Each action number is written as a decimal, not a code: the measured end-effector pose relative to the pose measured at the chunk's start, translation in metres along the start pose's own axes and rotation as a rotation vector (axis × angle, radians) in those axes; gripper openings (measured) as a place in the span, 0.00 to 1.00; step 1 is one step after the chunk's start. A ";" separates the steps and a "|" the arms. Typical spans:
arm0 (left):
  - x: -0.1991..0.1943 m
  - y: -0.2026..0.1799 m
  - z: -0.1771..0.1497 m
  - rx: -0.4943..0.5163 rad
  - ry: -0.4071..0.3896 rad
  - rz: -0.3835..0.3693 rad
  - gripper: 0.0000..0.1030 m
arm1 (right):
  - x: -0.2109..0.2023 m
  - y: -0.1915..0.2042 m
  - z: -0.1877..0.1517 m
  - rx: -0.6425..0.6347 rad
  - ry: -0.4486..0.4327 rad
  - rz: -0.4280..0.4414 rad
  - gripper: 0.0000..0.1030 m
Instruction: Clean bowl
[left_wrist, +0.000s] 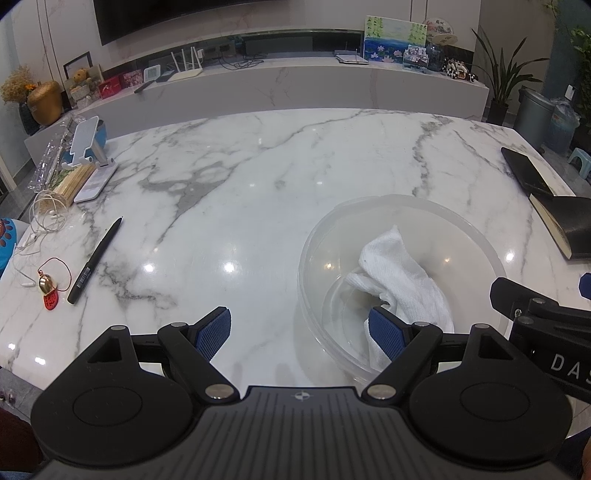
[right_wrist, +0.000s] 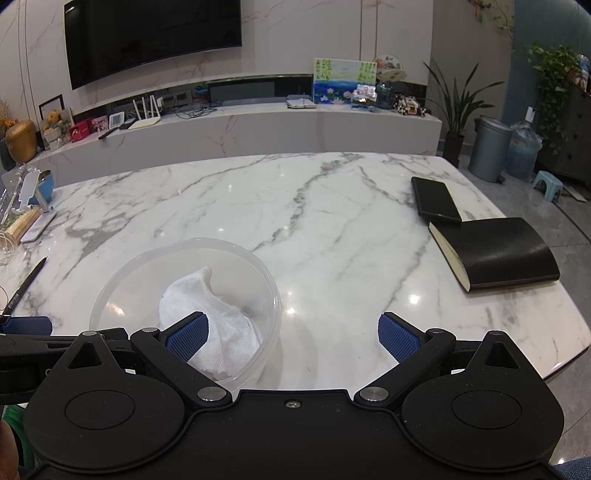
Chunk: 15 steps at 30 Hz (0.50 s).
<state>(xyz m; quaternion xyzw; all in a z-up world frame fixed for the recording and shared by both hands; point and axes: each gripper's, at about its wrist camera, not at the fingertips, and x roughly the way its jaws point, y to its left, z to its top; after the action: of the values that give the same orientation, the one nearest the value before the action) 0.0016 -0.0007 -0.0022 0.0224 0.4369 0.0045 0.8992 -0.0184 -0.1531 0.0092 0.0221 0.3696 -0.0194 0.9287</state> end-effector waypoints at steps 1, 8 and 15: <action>0.000 0.000 0.000 0.001 0.001 0.000 0.79 | 0.000 0.000 0.000 0.000 0.000 0.000 0.96; 0.004 0.000 -0.001 -0.003 0.014 -0.016 0.79 | -0.002 -0.002 0.000 0.003 -0.003 0.002 0.96; 0.010 -0.001 -0.002 -0.002 0.031 -0.024 0.71 | -0.001 -0.002 0.000 0.002 -0.006 0.009 0.96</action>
<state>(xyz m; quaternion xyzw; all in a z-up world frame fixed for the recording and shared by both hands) 0.0059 -0.0017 -0.0111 0.0160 0.4511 -0.0057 0.8923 -0.0193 -0.1546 0.0097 0.0248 0.3667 -0.0156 0.9299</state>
